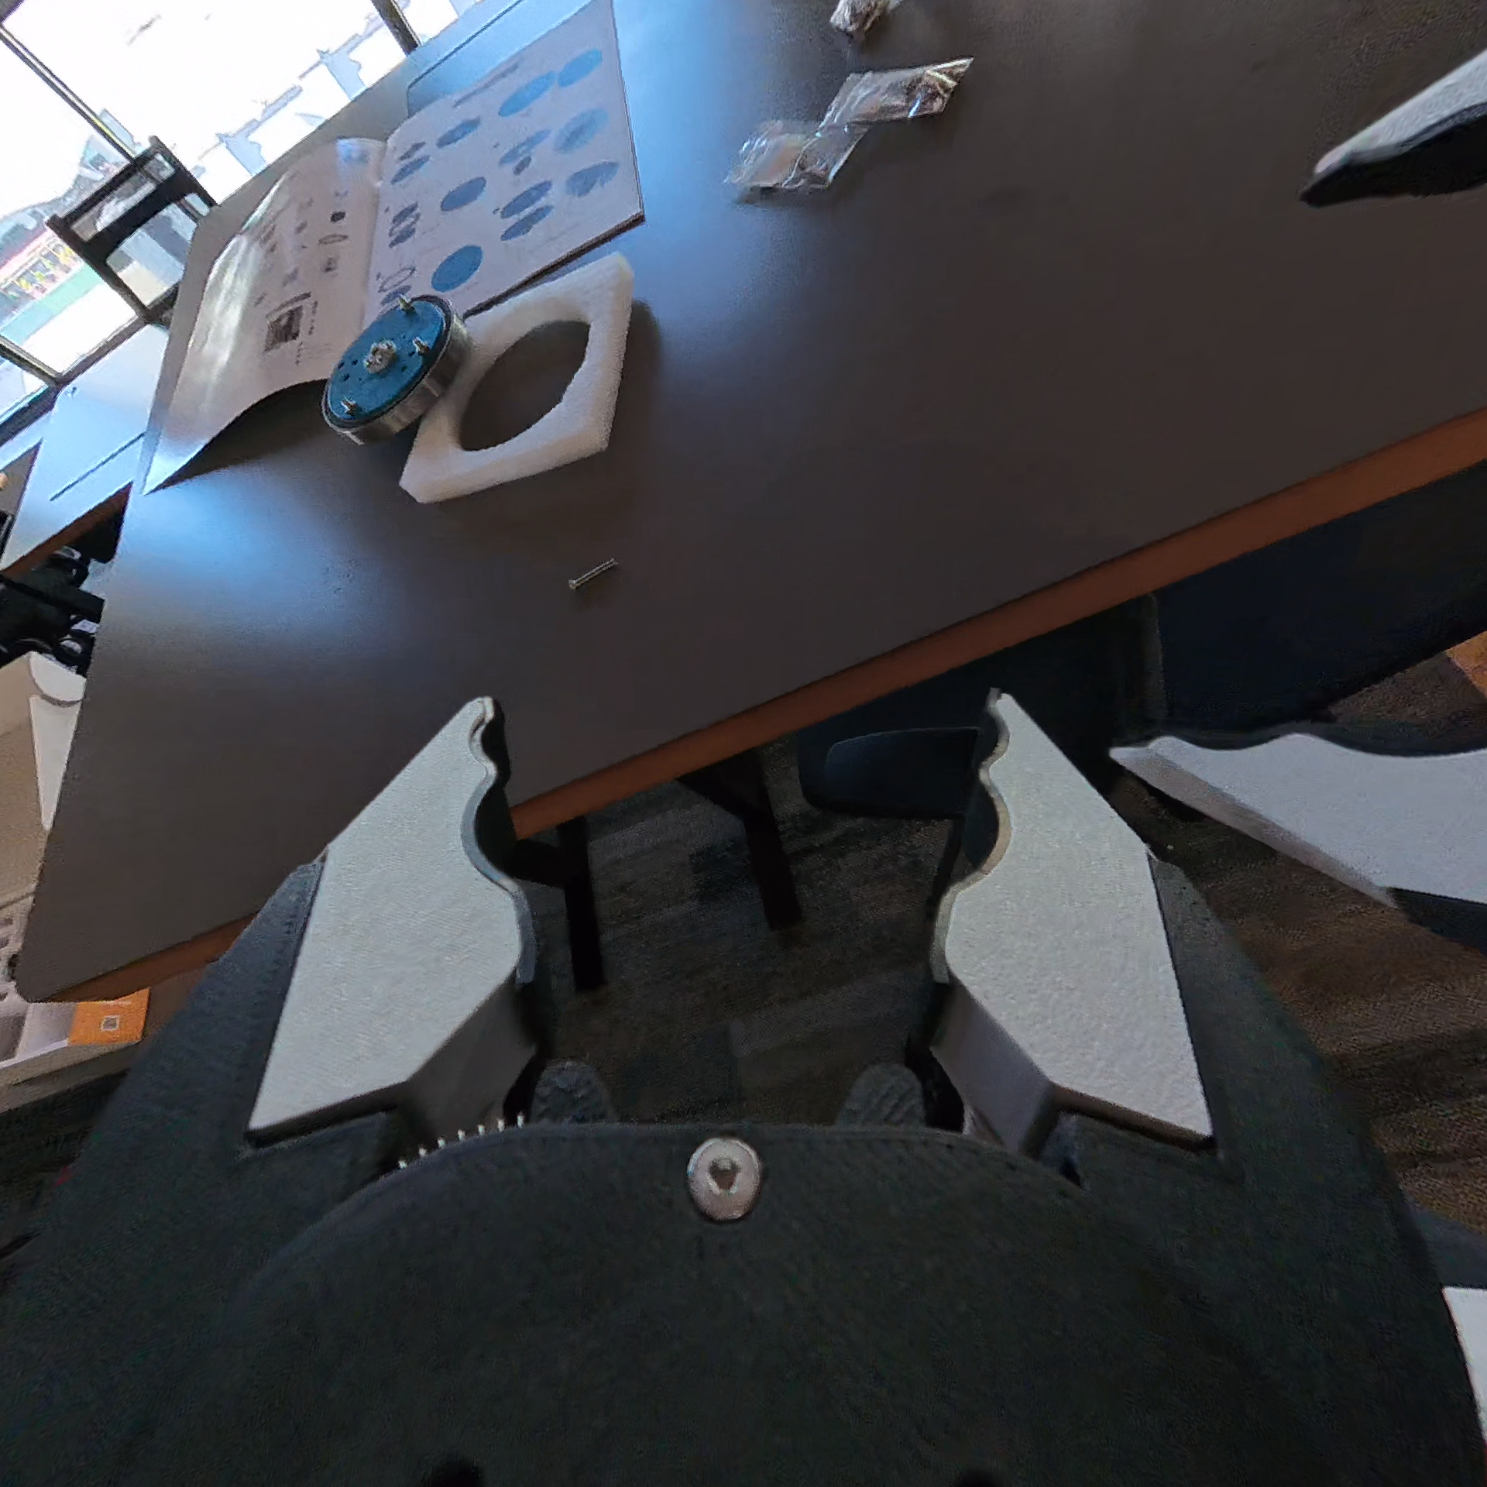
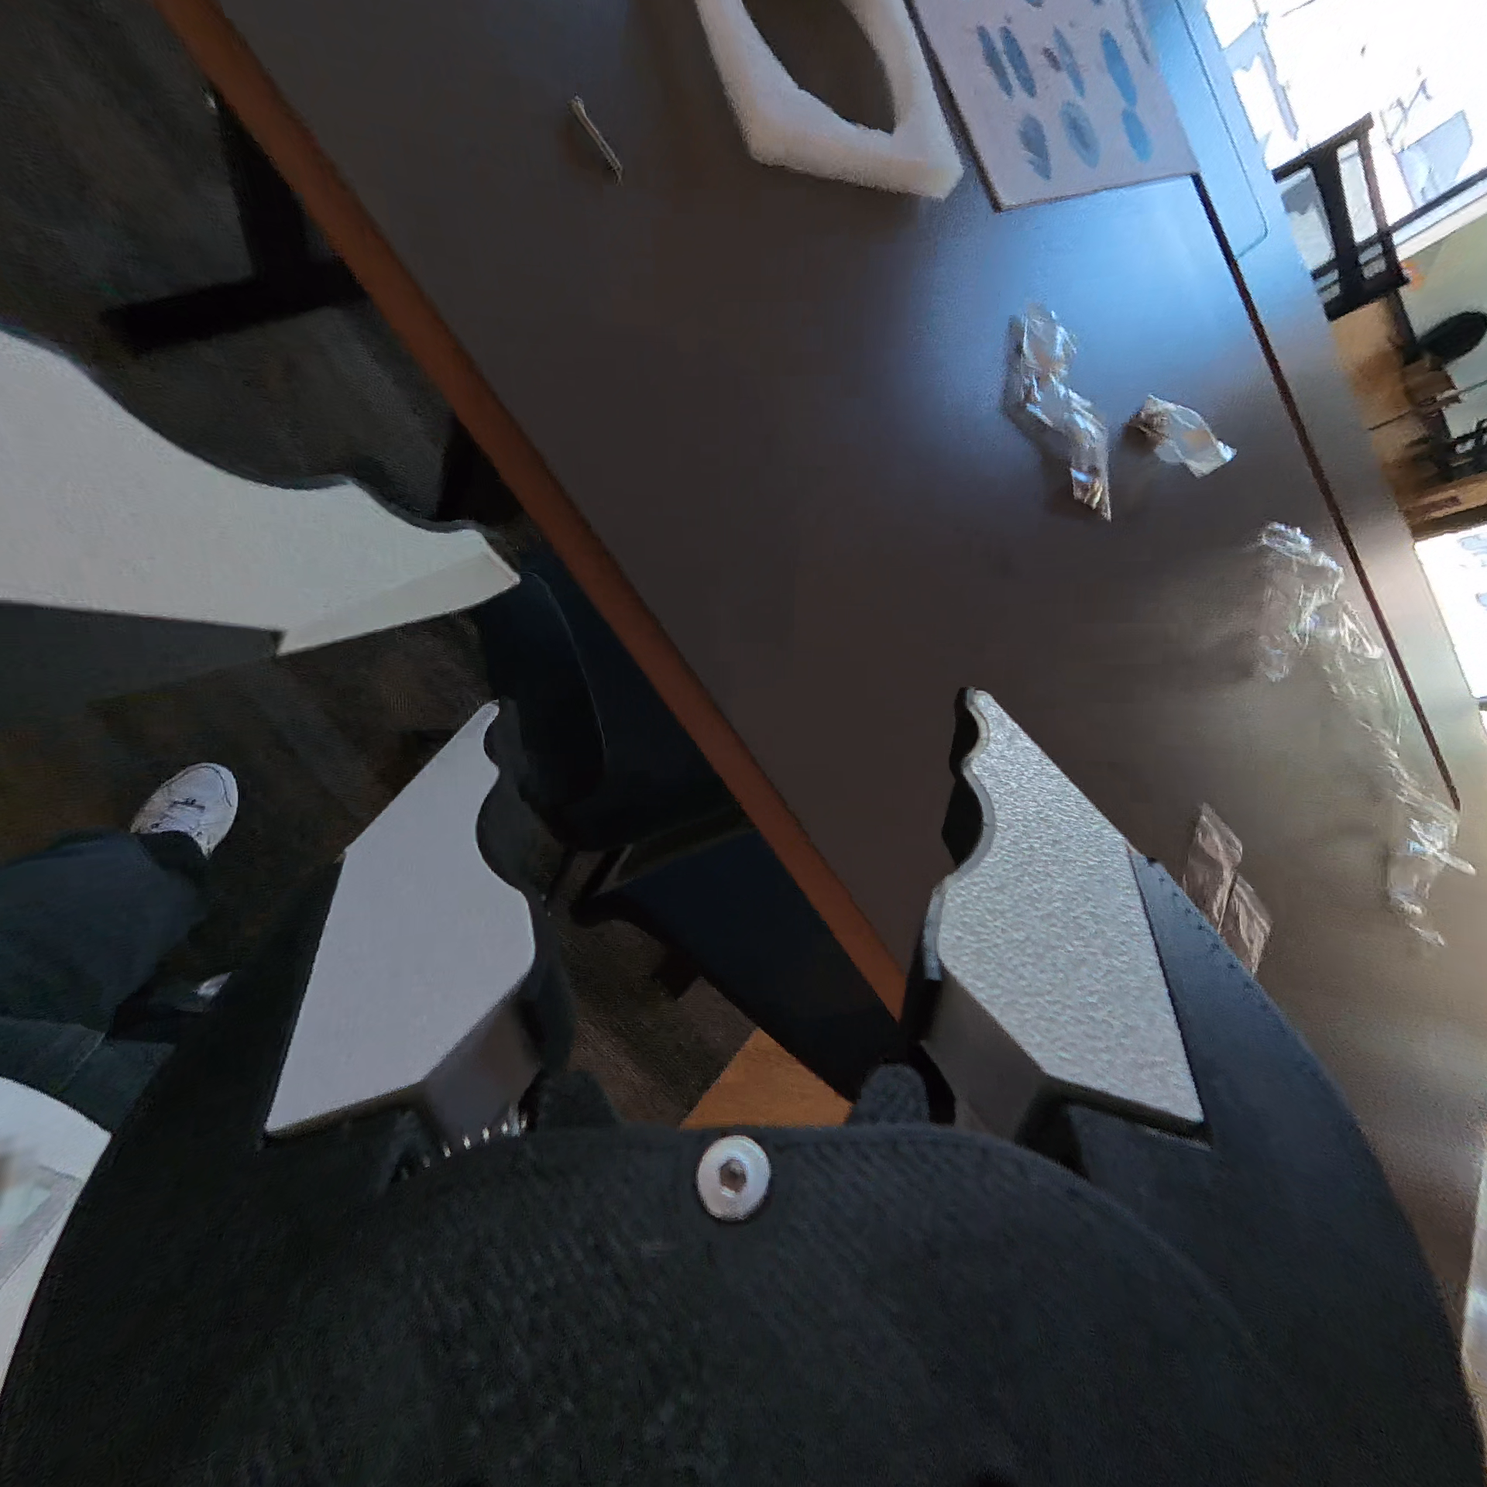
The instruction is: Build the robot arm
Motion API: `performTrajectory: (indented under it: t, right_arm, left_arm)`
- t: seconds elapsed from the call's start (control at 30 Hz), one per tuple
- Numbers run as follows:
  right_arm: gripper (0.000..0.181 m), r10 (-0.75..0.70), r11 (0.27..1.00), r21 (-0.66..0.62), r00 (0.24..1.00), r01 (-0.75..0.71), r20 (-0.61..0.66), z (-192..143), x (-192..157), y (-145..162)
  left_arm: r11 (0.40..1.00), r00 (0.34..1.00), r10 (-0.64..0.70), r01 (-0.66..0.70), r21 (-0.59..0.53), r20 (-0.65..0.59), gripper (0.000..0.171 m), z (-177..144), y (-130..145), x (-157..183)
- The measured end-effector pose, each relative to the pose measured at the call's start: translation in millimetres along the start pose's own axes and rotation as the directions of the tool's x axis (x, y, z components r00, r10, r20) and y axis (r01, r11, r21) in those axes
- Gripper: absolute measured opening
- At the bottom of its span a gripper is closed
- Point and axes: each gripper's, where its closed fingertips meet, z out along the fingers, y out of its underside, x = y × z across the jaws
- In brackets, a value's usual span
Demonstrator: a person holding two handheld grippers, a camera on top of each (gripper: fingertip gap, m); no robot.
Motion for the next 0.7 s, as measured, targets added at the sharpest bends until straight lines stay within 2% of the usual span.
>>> performTrajectory:
  t: [0.07, 0.17, 0.27, 0.37, 0.43, 0.47, 0.5, 0.53, 0.6, 0.67, 0.7]
  right_arm:
    - [0.106, 0.029, 1.000, 0.007, 0.999, -0.029, -0.022, 3.9, 8.5, -8.5]
    - [0.104, 0.063, 0.998, -0.005, 0.998, -0.063, -0.028, 12.4, 13.6, -16.5]
    - [0.105, 0.021, 0.999, -0.037, 0.999, -0.023, -0.034, 27.8, 4.0, -21.3]
    - [0.105, 0.079, 0.996, -0.030, 0.996, -0.080, -0.037, 45.7, 13.8, -41.7]
    - [0.104, 0.114, 0.993, 0.023, 0.990, -0.113, -0.078, 49.0, 36.7, -68.8]
    - [0.103, 0.143, 0.987, 0.094, 0.985, -0.134, -0.099, 46.5, 52.9, -89.7]
    - [0.101, 0.188, 0.965, 0.202, 0.977, -0.166, -0.096, 41.3, 70.0, -115.4]
    - [0.095, 0.236, 0.922, 0.331, 0.969, -0.202, -0.066, 34.0, 86.6, -143.3]
    - [0.075, 0.226, 0.790, 0.569, 0.971, -0.229, 0.078, 22.4, 104.2, -196.8]
    - [0.046, 0.070, 0.692, 0.680, 0.961, -0.241, 0.269, 29.9, 96.7, -230.4]
    - [0.040, 0.014, 0.694, 0.665, 0.928, -0.276, 0.371, 46.1, 90.6, -236.7]
  left_arm:
    - [1.000, 0.999, -0.005, 0.006, 0.003, -0.040, 0.114, 2.8, 1.4, 2.6]
    - [0.998, 0.998, 0.056, -0.055, 0.022, -0.011, 0.113, 9.7, -1.2, -8.5]
    - [0.999, 0.999, 0.034, -0.034, 0.021, -0.035, 0.114, 21.9, -3.0, -28.9]
    - [0.997, 0.994, 0.071, -0.069, 0.031, -0.084, 0.111, 37.1, -7.5, -40.0]
    - [0.981, 0.981, 0.194, -0.194, 0.027, -0.002, 0.113, 51.1, -6.6, -66.7]
    - [0.983, 0.984, 0.180, -0.180, 0.035, 0.000, 0.111, 57.2, -8.0, -86.0]
    - [0.993, 0.993, 0.098, -0.093, 0.075, -0.064, 0.111, 60.0, -13.5, -106.7]
    - [0.988, 0.987, -0.028, 0.051, 0.145, -0.155, 0.112, 58.0, -25.5, -132.9]
    - [0.899, 0.926, -0.211, 0.309, 0.310, -0.313, 0.112, 42.7, -54.8, -202.2]
    - [0.781, 0.892, -0.216, 0.402, 0.479, -0.397, 0.102, 28.1, -78.5, -262.7]
    - [0.754, 0.892, -0.174, 0.393, 0.527, -0.418, 0.097, 29.7, -85.7, -280.1]
